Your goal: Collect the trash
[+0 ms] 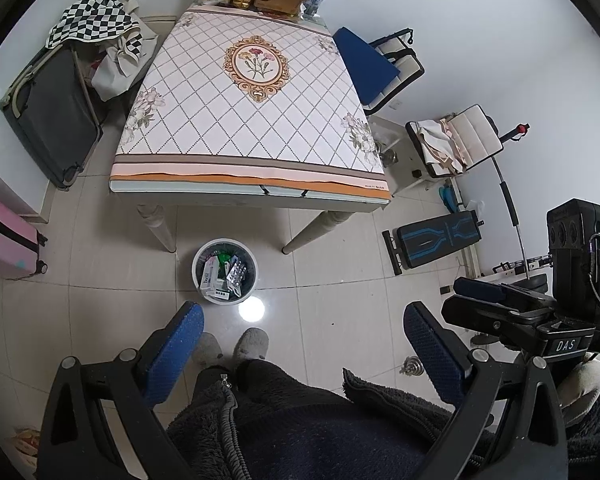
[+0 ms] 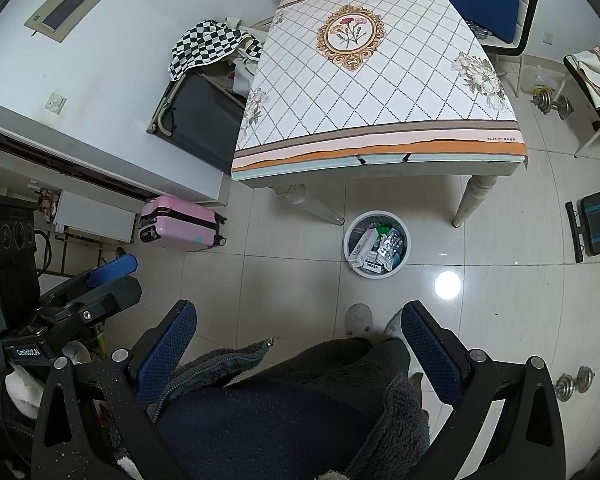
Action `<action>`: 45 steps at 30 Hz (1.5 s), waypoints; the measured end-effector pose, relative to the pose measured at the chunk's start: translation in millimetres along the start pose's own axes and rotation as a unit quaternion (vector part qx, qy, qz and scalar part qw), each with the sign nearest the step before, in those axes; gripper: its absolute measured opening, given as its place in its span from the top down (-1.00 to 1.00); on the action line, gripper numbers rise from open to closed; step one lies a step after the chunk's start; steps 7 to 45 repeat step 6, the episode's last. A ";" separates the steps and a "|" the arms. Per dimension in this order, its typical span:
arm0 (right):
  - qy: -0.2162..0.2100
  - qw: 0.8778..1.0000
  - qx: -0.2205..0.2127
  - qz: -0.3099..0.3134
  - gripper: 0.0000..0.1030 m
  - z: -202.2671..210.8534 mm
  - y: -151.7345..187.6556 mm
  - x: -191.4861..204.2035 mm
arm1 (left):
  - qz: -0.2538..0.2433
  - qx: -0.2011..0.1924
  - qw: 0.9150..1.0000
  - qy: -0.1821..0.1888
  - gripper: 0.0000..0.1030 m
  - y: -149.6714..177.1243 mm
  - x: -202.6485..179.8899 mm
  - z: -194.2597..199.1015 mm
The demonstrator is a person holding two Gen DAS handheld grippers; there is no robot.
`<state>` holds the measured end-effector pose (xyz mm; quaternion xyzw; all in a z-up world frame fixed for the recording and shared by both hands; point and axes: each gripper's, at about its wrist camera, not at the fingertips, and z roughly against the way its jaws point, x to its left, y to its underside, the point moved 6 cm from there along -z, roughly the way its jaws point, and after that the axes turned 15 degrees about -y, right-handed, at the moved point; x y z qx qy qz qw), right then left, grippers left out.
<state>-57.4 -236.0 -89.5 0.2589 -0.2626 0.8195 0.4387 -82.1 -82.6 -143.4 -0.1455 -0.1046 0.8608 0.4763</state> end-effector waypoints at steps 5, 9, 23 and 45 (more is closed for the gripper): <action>-0.002 1.000 0.002 0.003 -1.00 1.0 1.4 -0.4 | 0.002 -0.005 1.000 -0.001 -0.99 2.0 0.2 2.6; -0.001 1.000 0.002 0.003 -1.00 1.0 1.4 -0.4 | 0.003 -0.006 1.000 -0.001 -0.99 2.2 0.5 2.9; -0.001 1.000 0.002 0.003 -1.00 1.0 1.4 -0.4 | 0.003 -0.006 1.000 -0.001 -0.99 2.2 0.5 2.9; -0.001 1.000 0.002 0.003 -1.00 1.0 1.4 -0.4 | 0.003 -0.006 1.000 -0.001 -0.99 2.2 0.5 2.9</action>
